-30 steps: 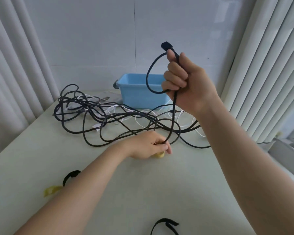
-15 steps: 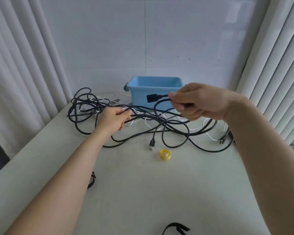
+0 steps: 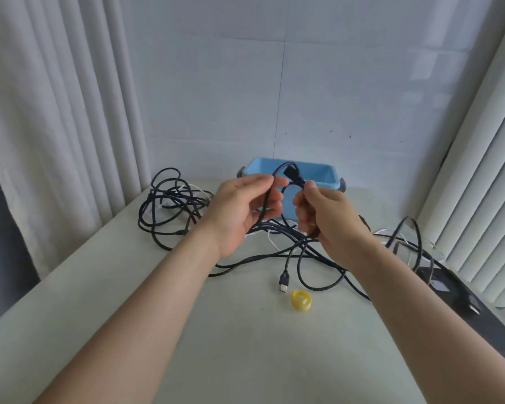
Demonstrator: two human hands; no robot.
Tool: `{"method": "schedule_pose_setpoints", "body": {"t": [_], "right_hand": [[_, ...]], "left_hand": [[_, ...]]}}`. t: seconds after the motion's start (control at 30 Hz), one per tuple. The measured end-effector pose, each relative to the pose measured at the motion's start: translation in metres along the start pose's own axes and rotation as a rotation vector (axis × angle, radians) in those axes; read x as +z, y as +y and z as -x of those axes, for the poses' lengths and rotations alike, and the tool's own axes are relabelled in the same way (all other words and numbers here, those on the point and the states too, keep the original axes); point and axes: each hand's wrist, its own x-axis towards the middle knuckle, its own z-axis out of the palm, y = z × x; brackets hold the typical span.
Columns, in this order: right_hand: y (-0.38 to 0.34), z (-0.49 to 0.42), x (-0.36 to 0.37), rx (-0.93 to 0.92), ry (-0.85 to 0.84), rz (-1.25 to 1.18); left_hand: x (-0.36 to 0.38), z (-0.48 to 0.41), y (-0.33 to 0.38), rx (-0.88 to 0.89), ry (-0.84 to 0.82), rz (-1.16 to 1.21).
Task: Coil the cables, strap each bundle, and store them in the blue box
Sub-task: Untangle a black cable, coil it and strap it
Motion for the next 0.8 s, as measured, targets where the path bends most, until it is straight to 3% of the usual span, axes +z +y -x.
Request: {"method": "schedule_pose_setpoints", "body": {"t": [0.1,0.3,0.43,0.53,0.7,0.8], "right_hand": [[-0.005,0.003,0.006,0.076,-0.087,-0.368],[-0.011,-0.002,-0.008,0.191,-0.181,-0.722],[-0.015,-0.003,-0.015,0.178,-0.217,-0.662],[-0.023,-0.003,-0.025,0.191,-0.292,-0.608],[-0.035,-0.005,-0.059,0.202,-0.366,-0.458],[-0.031,-0.009,-0.08,0.237,-0.377,-0.313]], "left_hand": [[0.014,0.003,-0.013,0.031,-0.091,-0.251],[0.011,0.001,-0.025,0.035,-0.047,-0.468],[-0.001,0.005,-0.035,-0.12,-0.278,-0.73],[-0.016,0.002,-0.04,-0.118,-0.352,-1.063],[-0.046,-0.005,-0.038,-0.099,-0.194,-1.454],[-0.071,-0.01,-0.041,-0.109,-0.035,-1.457]]}}
